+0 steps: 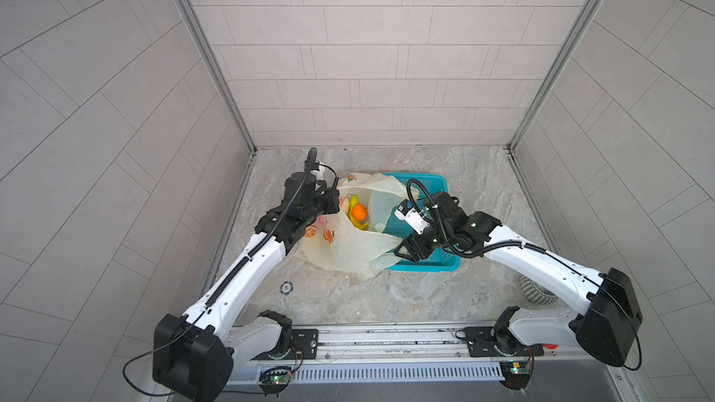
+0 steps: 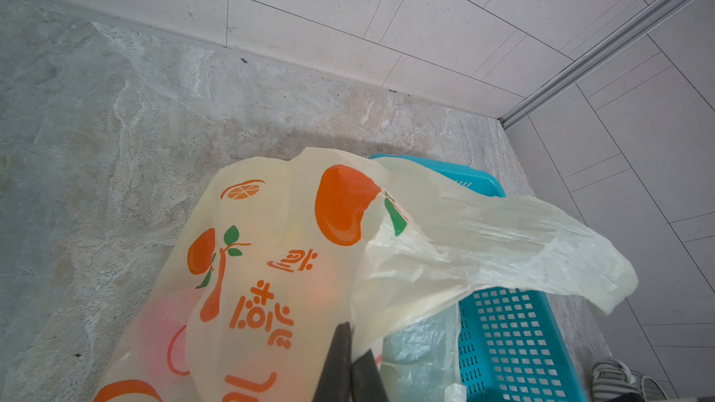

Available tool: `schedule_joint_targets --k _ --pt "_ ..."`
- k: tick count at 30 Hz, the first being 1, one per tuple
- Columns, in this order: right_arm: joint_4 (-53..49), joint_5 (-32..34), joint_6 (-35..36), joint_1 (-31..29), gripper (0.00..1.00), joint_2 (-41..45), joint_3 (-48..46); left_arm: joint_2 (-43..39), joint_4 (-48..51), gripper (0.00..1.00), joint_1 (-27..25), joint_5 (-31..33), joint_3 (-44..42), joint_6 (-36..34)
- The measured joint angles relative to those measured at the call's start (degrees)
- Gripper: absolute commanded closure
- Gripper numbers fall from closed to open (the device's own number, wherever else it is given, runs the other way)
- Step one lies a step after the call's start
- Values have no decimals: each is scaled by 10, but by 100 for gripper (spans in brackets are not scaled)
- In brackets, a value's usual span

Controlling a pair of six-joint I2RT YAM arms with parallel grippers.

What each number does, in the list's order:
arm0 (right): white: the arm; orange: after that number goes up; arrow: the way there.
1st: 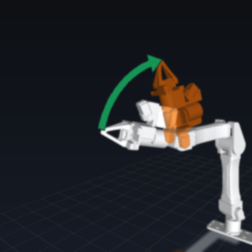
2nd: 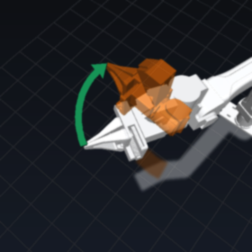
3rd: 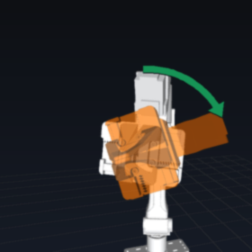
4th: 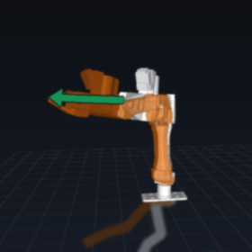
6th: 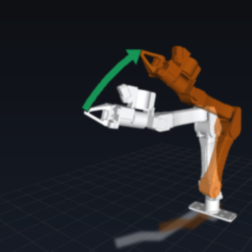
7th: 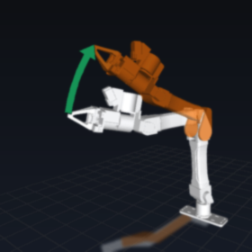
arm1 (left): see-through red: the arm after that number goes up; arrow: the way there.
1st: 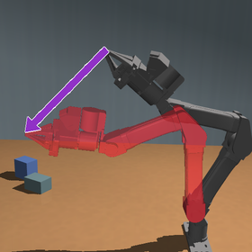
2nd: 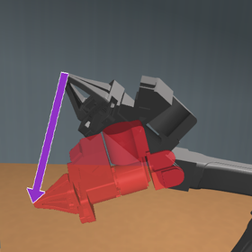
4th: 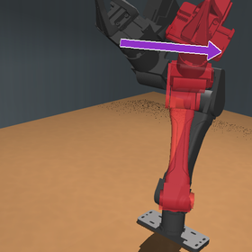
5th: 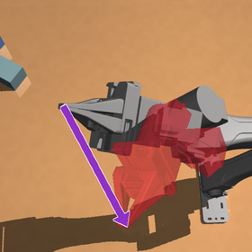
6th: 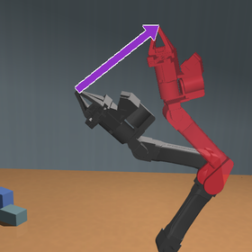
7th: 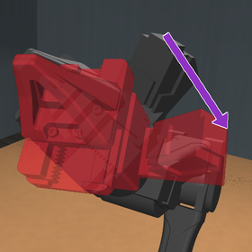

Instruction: Place the fruits into the plastic bag

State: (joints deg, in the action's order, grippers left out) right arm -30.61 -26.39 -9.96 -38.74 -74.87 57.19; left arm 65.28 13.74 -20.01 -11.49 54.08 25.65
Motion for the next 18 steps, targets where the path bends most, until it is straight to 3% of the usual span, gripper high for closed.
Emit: schedule_joint_targets --k 4,6,10,18 --pt "60 4 -17 0 40 -27 -16 0 0 100 0 0 0 0" --pt "90 8 -29 0 54 -36 -23 0 0 100 0 0 0 0" --pt "136 26 -53 0 97 -42 -35 0 0 100 0 -1 0 0" --pt "174 87 -66 0 100 2 -44 0 0 100 0 -2 0 0"
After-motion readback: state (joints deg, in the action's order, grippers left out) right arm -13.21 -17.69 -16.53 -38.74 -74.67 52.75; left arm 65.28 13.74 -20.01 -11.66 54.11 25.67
